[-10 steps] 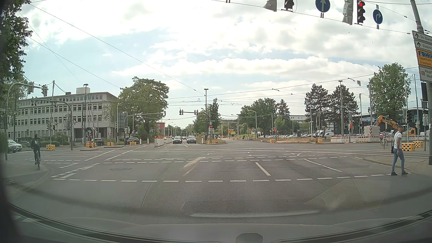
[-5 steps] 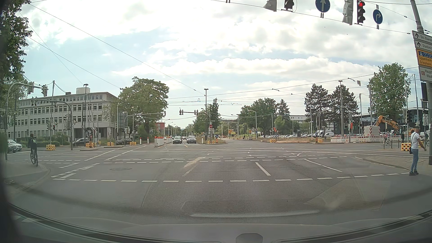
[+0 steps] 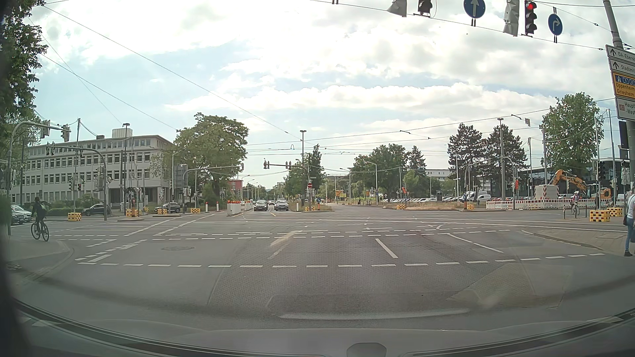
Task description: Follow the waypoints while adhering to traffic rules and regulations
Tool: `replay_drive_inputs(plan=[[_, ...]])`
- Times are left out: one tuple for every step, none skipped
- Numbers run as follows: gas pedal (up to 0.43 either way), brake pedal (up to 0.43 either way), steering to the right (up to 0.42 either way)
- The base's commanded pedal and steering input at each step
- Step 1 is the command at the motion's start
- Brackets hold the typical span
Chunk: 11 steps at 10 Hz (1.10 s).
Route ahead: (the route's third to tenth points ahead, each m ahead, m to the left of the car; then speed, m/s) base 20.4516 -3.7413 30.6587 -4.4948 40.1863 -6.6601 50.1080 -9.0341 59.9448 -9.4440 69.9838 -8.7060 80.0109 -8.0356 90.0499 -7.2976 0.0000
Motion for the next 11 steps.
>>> replay_drive_inputs(plan=[[0.0,0.268,0.019],[0.0,0.268,0.019],[0.0,0.268,0.019],[0.0,0.268,0.019],[0.0,0.268,0.019],[0.0,0.262,0.018],[0.0,0.268,0.018],[0.0,0.268,0.018],[0.0,0.268,0.018],[0.0,0.268,0.018],[0.0,0.268,0.018]])
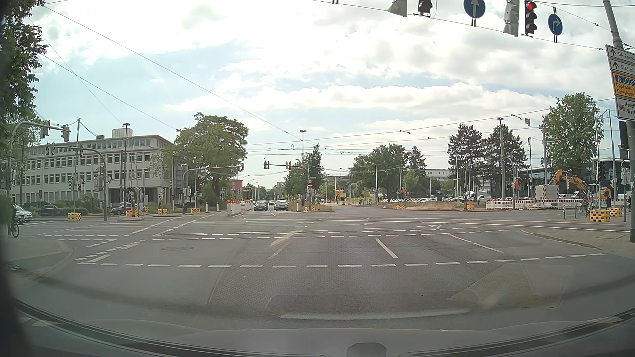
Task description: Follow the waypoints while adhering to traffic rules and regulations
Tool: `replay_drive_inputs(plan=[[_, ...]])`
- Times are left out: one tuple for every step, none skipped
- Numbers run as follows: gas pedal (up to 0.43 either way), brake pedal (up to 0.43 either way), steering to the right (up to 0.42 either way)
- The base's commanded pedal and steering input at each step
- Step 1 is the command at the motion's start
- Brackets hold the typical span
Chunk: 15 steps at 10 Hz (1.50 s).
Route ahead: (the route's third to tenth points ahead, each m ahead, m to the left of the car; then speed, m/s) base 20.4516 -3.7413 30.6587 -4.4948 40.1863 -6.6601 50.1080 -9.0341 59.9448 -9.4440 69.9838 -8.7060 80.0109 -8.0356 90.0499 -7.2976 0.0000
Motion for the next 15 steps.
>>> replay_drive_inputs(plan=[[0.0,0.268,0.018],[0.0,0.262,0.019],[0.0,0.262,0.019],[0.0,0.262,0.019],[0.0,0.262,0.019],[0.0,0.268,0.019],[0.0,0.262,0.019],[0.0,0.268,0.019],[0.0,0.268,0.019],[0.0,0.262,0.019],[0.0,0.262,0.019],[0.0,0.262,0.019],[0.0,0.262,0.019],[0.0,0.262,0.019],[0.0,0.262,0.019]])
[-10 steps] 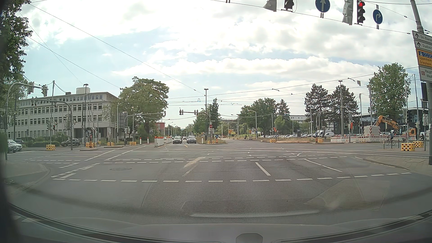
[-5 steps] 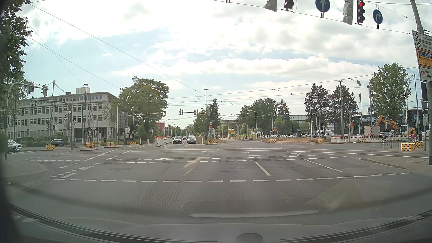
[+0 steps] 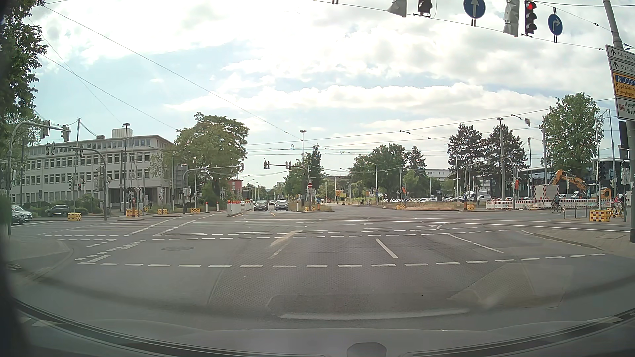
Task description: Follow the waypoints while adhering to traffic rules and regulations
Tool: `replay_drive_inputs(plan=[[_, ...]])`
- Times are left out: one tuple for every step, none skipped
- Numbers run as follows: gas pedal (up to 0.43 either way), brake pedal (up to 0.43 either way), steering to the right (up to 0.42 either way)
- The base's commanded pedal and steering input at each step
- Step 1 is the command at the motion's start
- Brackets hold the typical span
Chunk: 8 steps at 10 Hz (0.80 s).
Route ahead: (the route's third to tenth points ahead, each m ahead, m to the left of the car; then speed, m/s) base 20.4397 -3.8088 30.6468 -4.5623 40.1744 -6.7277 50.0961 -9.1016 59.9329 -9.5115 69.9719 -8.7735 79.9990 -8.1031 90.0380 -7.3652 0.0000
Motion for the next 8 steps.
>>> replay_drive_inputs(plan=[[0.0,0.262,0.019],[0.0,0.262,0.019],[0.0,0.268,0.019],[0.0,0.262,0.019],[0.0,0.268,0.019],[0.0,0.268,0.019],[0.0,0.262,0.019],[0.0,0.262,0.019]])
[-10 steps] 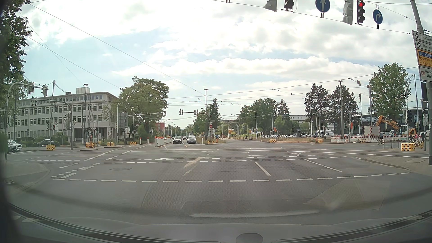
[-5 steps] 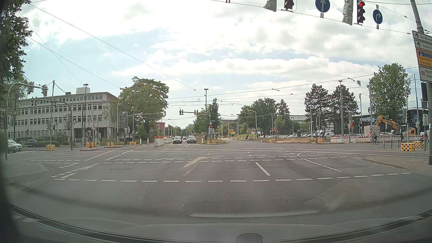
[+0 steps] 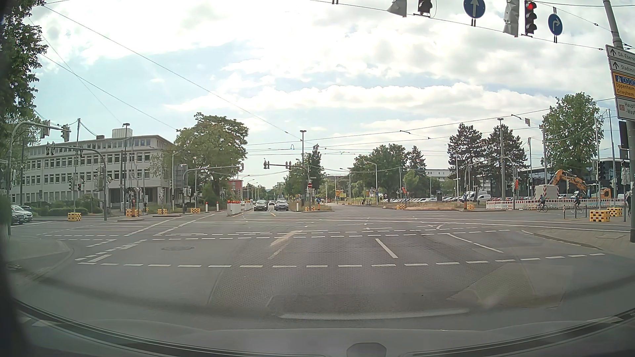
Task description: Follow the waypoints while adhering to traffic rules and regulations
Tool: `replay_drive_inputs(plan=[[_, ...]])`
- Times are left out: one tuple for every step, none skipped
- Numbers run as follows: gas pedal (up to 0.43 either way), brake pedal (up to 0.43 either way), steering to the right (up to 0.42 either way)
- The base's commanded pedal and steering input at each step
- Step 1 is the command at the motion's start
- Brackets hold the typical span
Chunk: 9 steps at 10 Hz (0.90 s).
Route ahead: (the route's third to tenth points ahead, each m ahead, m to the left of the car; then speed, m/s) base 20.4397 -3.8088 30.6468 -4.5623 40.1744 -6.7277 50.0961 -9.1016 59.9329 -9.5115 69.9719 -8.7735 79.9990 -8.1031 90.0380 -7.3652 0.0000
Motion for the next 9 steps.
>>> replay_drive_inputs(plan=[[0.0,0.268,0.019],[0.0,0.268,0.019],[0.0,0.268,0.019],[0.0,0.268,0.019],[0.0,0.268,0.019],[0.0,0.268,0.019],[0.0,0.268,0.019],[0.0,0.268,0.019],[0.0,0.268,0.019]])
